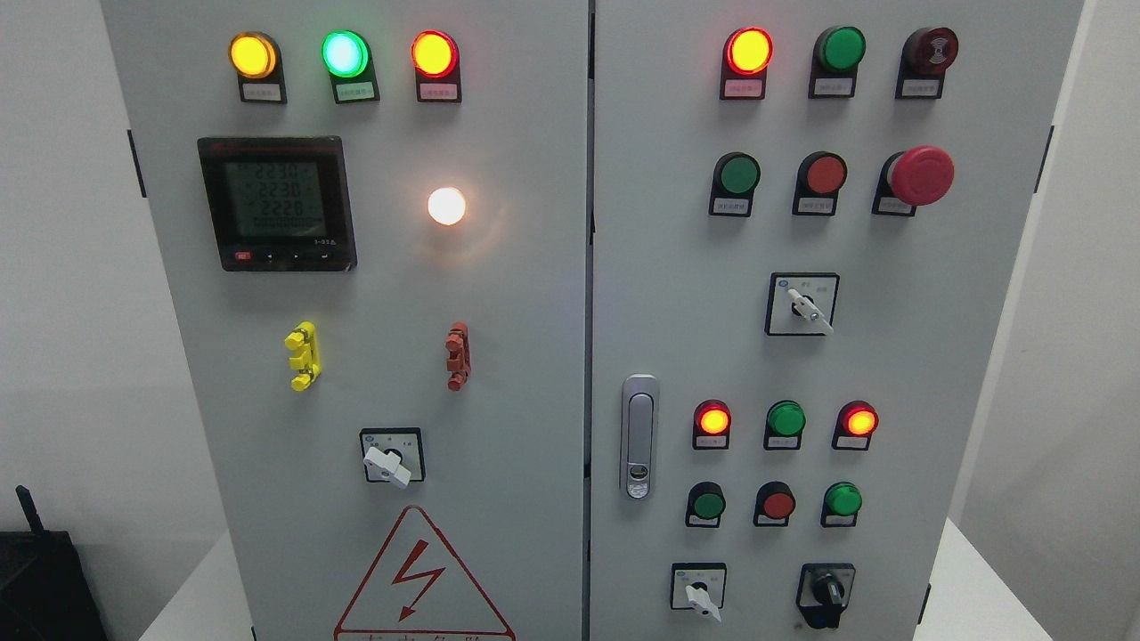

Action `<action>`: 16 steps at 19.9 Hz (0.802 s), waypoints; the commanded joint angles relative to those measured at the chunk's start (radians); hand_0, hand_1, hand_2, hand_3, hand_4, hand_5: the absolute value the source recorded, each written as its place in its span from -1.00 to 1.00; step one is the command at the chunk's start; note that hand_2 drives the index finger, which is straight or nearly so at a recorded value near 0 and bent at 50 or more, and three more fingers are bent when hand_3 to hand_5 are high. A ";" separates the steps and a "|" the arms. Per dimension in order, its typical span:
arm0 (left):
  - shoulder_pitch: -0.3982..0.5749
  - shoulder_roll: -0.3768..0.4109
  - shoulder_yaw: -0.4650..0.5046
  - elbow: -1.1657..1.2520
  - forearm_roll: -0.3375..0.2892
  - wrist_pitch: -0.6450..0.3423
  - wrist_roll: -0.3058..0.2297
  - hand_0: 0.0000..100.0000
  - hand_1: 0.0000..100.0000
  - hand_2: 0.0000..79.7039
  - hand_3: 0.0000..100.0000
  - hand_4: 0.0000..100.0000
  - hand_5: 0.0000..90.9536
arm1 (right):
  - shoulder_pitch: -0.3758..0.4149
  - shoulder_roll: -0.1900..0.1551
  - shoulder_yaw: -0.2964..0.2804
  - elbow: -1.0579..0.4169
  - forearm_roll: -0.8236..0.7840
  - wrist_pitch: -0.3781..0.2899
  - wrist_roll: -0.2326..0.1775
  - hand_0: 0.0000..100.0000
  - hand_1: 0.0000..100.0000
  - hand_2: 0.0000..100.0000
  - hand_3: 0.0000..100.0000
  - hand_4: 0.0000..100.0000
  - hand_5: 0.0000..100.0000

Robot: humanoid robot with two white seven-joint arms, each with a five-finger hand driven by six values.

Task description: Trip black knob to open circuit

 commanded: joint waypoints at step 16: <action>0.000 0.000 0.000 -0.025 0.000 0.000 0.000 -0.76 -0.22 -1.00 -1.00 -1.00 -1.00 | -0.011 0.075 -0.143 -0.487 -0.013 -0.009 -0.004 -1.00 -0.82 -1.00 -0.40 -0.51 -0.69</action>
